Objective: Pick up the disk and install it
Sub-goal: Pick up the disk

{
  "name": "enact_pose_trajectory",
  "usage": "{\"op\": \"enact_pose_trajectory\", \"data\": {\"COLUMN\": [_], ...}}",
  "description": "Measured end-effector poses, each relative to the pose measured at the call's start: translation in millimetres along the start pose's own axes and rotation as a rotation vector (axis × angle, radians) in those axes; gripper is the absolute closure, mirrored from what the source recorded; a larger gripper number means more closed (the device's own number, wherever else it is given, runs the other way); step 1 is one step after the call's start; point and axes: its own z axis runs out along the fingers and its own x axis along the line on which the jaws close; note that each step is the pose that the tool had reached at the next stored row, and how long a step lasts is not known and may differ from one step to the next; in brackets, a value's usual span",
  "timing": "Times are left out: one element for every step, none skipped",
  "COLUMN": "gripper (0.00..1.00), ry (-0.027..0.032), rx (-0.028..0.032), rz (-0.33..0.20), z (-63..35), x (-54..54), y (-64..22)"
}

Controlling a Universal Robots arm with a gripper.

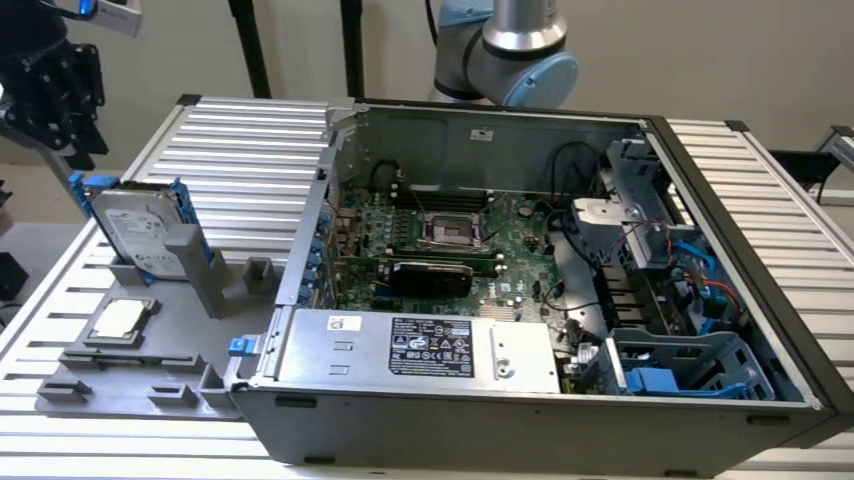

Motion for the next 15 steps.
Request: {"op": "enact_pose_trajectory", "data": {"gripper": [0.64,0.58,0.58,0.52,0.47,0.47,0.47,0.40,0.40,0.40,0.40,0.40,0.40,0.40,0.40], "ry": [-0.0001,-0.0002,-0.0001,0.0000,0.0000,-0.0001,-0.0001,-0.0001,-0.0001,-0.0001,-0.0001,-0.0001,-0.0001,-0.0001,-0.0001], "rx": [0.0002,0.0002,0.0002,0.0001,0.0001,0.0001,0.0001,0.0001,0.0001,0.0001,0.0001,0.0001,0.0001,0.0001,0.0002], "rz": [0.000,0.000,0.000,0.000,0.000,0.000,0.000,0.000,0.000,0.000,0.000,0.000,0.000,0.000,0.000], "z": [0.6,1.4,2.3,3.5,5.2,7.2,9.0,10.8,12.6,14.4,16.2,17.9,19.9,21.7,23.5], "x": [0.0,0.1,0.1,0.1,0.2,0.2,0.3,0.4,0.4,0.5,0.6,0.7,0.9,1.0,1.2], "y": [0.0,-0.1,-0.1,-0.2,-0.3,-0.4,-0.5,-0.5,-0.6,-0.7,-0.7,-0.8,-0.9,-0.9,-1.0]}}
